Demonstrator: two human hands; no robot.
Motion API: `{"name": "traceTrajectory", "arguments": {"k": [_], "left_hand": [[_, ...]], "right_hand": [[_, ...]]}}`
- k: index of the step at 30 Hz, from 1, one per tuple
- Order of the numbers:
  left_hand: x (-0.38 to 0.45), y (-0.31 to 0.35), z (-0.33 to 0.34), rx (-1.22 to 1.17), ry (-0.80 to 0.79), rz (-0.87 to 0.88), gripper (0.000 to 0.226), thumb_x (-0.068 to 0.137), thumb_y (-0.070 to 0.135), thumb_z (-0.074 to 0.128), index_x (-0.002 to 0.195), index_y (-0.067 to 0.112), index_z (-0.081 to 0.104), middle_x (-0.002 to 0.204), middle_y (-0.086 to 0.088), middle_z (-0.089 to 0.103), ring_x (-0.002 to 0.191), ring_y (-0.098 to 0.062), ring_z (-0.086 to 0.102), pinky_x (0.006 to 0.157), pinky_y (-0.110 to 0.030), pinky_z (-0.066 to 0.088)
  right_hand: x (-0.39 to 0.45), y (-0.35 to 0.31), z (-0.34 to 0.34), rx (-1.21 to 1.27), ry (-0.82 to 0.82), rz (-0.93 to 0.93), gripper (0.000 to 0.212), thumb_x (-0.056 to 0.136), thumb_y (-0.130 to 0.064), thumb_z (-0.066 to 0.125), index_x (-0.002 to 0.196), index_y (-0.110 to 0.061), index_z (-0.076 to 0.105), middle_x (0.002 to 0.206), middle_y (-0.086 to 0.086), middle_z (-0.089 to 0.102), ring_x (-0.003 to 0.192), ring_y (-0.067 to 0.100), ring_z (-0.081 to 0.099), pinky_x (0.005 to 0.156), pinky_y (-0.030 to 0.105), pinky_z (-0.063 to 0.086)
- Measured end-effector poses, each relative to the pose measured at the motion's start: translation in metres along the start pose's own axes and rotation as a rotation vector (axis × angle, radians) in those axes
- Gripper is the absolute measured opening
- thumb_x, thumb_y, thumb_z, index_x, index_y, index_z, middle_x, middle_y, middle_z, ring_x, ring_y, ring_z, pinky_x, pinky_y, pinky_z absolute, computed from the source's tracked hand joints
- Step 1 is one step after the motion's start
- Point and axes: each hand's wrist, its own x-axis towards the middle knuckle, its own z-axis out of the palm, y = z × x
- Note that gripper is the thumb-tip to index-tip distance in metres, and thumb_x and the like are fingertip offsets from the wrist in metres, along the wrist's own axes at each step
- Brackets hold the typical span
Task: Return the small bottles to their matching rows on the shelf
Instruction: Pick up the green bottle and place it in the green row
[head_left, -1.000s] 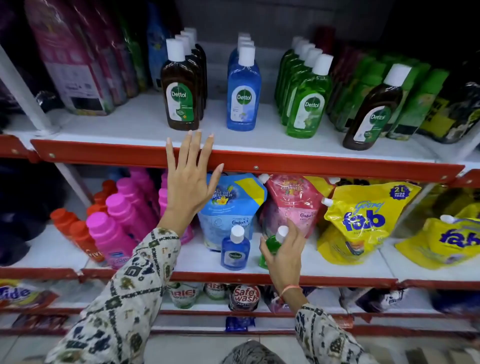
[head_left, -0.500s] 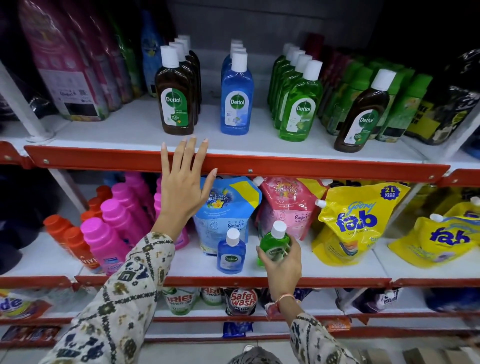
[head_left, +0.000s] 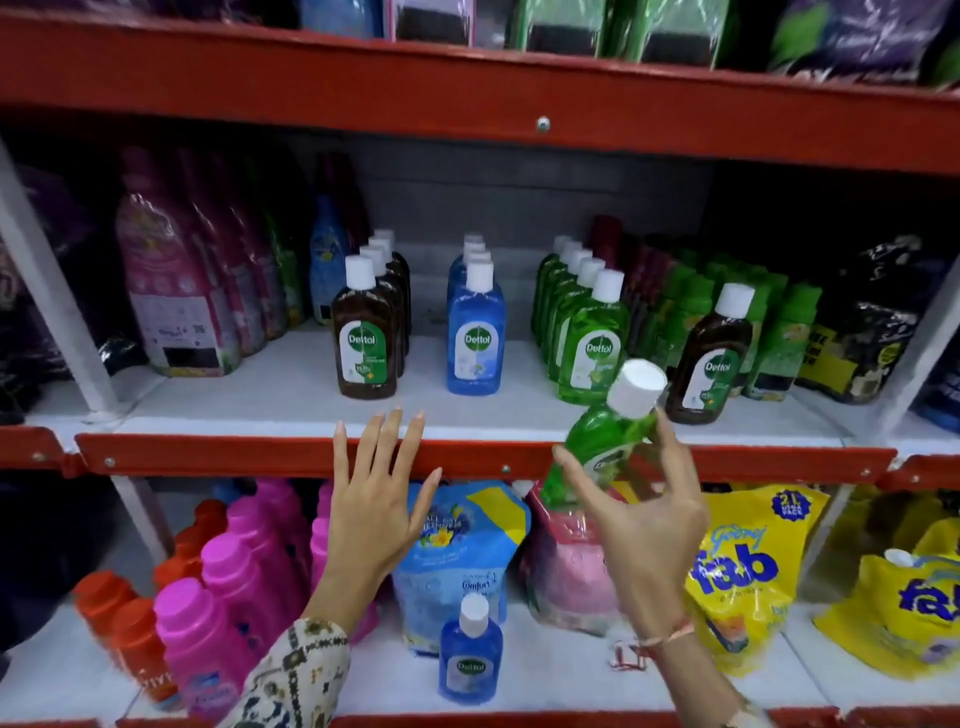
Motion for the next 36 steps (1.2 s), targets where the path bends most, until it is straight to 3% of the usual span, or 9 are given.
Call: {"name": "traceTrajectory", "arguments": {"k": [2, 4, 9, 17, 23, 28, 32, 36], "left_hand": [[0.000, -0.001, 0.000, -0.009, -0.002, 0.003, 0.061, 0.095, 0.048, 0.037, 0.149, 0.020, 0.028, 0.150, -0.009, 0.041, 0.139, -0.028, 0.036, 0.119, -0.056, 0.014], [0.001, -0.002, -0.001, -0.007, -0.001, 0.010, 0.061, 0.095, 0.048, 0.037, 0.149, 0.020, 0.029, 0.149, -0.009, 0.042, 0.138, -0.028, 0.037, 0.118, -0.056, 0.016], [0.000, -0.004, -0.002, 0.004, 0.009, 0.031, 0.061, 0.094, 0.048, 0.037, 0.148, 0.019, 0.031, 0.146, -0.008, 0.046, 0.136, -0.027, 0.040, 0.118, -0.056, 0.018], [0.000, -0.004, -0.001, 0.003, 0.016, 0.032, 0.061, 0.093, 0.048, 0.036, 0.147, 0.020, 0.032, 0.144, -0.008, 0.048, 0.135, -0.027, 0.041, 0.118, -0.055, 0.018], [0.001, -0.004, 0.001, -0.006, 0.035, 0.028, 0.061, 0.093, 0.048, 0.036, 0.146, 0.020, 0.034, 0.143, -0.008, 0.049, 0.135, -0.026, 0.041, 0.119, -0.054, 0.015], [0.003, -0.003, 0.002, -0.001, 0.061, 0.028, 0.060, 0.093, 0.046, 0.038, 0.146, 0.018, 0.035, 0.142, -0.009, 0.050, 0.134, -0.028, 0.042, 0.118, -0.055, 0.017], [0.004, -0.002, 0.001, 0.017, 0.066, 0.023, 0.059, 0.093, 0.045, 0.040, 0.146, 0.018, 0.035, 0.141, -0.010, 0.050, 0.133, -0.029, 0.042, 0.118, -0.055, 0.016], [0.003, -0.001, 0.001, 0.028, 0.065, 0.015, 0.059, 0.094, 0.045, 0.040, 0.146, 0.017, 0.035, 0.142, -0.011, 0.049, 0.134, -0.030, 0.041, 0.118, -0.056, 0.015]], "right_hand": [[0.025, -0.013, 0.005, 0.047, 0.020, 0.029, 0.088, 0.061, -0.041, 0.090, 0.138, -0.030, 0.050, 0.119, -0.005, 0.066, 0.104, -0.005, 0.061, 0.084, 0.005, 0.047], [0.047, -0.018, 0.012, 0.083, 0.050, 0.062, 0.085, 0.061, -0.036, 0.092, 0.136, -0.024, 0.053, 0.115, -0.006, 0.066, 0.098, 0.001, 0.065, 0.080, 0.003, 0.049], [0.084, -0.003, 0.032, -0.043, 0.086, 0.078, 0.082, 0.063, -0.039, 0.092, 0.133, -0.019, 0.054, 0.115, 0.000, 0.068, 0.101, 0.017, 0.065, 0.092, 0.035, 0.056], [0.108, 0.028, 0.049, -0.207, 0.051, 0.097, 0.083, 0.065, -0.042, 0.089, 0.134, -0.013, 0.054, 0.120, 0.012, 0.071, 0.107, 0.032, 0.066, 0.091, 0.050, 0.056], [0.111, 0.042, 0.047, -0.211, 0.002, 0.073, 0.082, 0.068, -0.045, 0.086, 0.138, -0.017, 0.052, 0.122, 0.011, 0.069, 0.108, 0.030, 0.066, 0.092, 0.051, 0.056], [0.111, 0.048, 0.043, -0.197, -0.064, 0.073, 0.095, 0.063, -0.065, 0.074, 0.142, -0.020, 0.047, 0.126, 0.006, 0.067, 0.113, 0.025, 0.065, 0.096, 0.049, 0.056], [0.098, 0.041, 0.038, -0.183, -0.069, 0.047, 0.098, 0.074, -0.047, 0.083, 0.151, -0.013, 0.033, 0.144, 0.011, 0.049, 0.134, 0.026, 0.048, 0.113, 0.045, 0.043], [0.056, 0.033, 0.033, -0.106, 0.075, -0.073, 0.073, 0.084, -0.031, 0.078, 0.143, -0.011, 0.042, 0.140, 0.011, 0.045, 0.131, 0.024, 0.047, 0.112, 0.045, 0.043]]}}
